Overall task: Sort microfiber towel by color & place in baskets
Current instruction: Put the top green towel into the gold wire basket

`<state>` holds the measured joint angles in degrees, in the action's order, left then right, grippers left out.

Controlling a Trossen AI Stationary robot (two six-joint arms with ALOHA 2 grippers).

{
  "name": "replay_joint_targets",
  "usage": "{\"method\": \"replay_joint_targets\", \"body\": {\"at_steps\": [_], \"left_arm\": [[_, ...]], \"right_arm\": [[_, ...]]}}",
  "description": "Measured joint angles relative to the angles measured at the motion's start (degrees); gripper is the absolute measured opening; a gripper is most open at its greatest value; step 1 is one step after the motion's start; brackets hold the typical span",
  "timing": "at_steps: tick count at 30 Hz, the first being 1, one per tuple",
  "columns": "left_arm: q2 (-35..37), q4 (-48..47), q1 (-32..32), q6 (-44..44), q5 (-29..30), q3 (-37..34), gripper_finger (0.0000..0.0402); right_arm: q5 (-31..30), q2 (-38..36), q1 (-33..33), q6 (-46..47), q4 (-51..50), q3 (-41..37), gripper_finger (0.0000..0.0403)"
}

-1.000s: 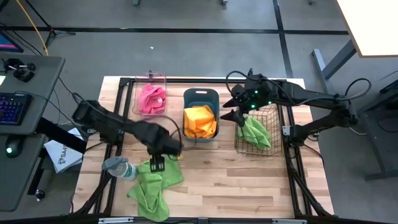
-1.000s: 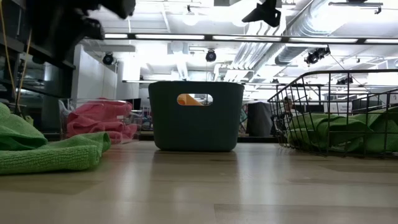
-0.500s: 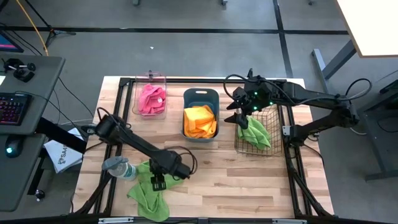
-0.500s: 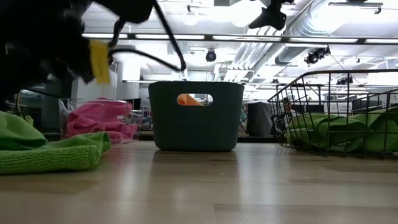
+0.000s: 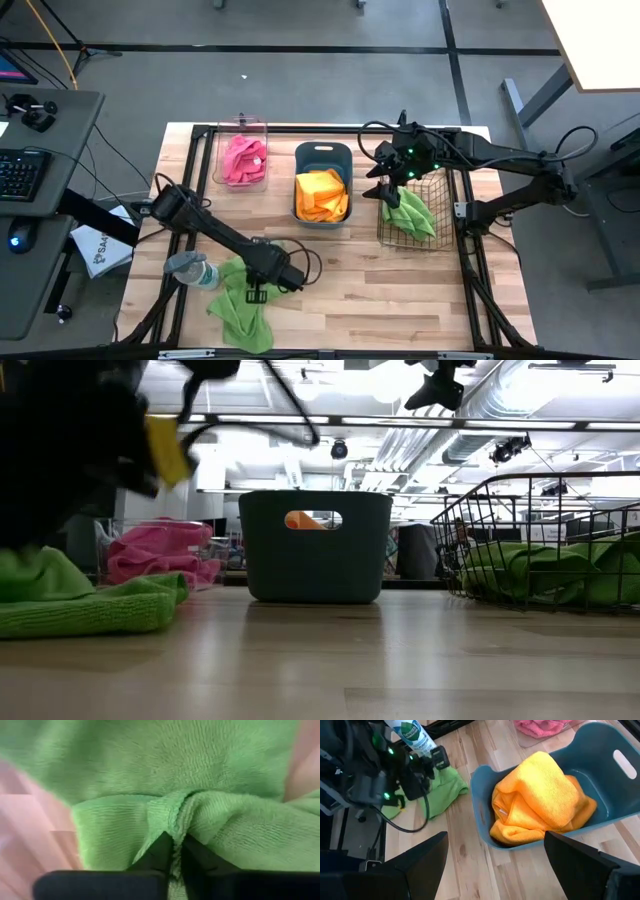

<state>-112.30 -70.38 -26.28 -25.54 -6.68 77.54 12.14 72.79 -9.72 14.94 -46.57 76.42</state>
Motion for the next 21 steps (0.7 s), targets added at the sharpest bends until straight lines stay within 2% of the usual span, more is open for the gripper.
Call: {"method": "replay_joint_targets", "body": {"at_steps": [7, 12, 16, 21], "left_arm": [[15.4, -1.61, 5.97, 2.39, 4.53, 2.59, 0.0003], [26.2, -3.12, 12.08, 2.09, 6.2, 12.78, 0.0001], [27.91, -1.36, 15.74, 4.01, 8.79, 25.34, 0.0001], [23.79, 6.29, 18.28, 17.51, 11.89, 39.14, 0.0001]], "right_arm": [[0.01, 0.0, 0.0, 1.52, 0.12, 0.0, 0.0326], [0.08, 0.0, 0.0, 2.76, 2.37, 0.0, 0.0326], [1.9, -0.29, 0.0, 4.81, 9.27, -0.01, 0.0326], [5.11, -3.34, 0.0, 7.97, 27.2, -0.02, 0.0326]]}}
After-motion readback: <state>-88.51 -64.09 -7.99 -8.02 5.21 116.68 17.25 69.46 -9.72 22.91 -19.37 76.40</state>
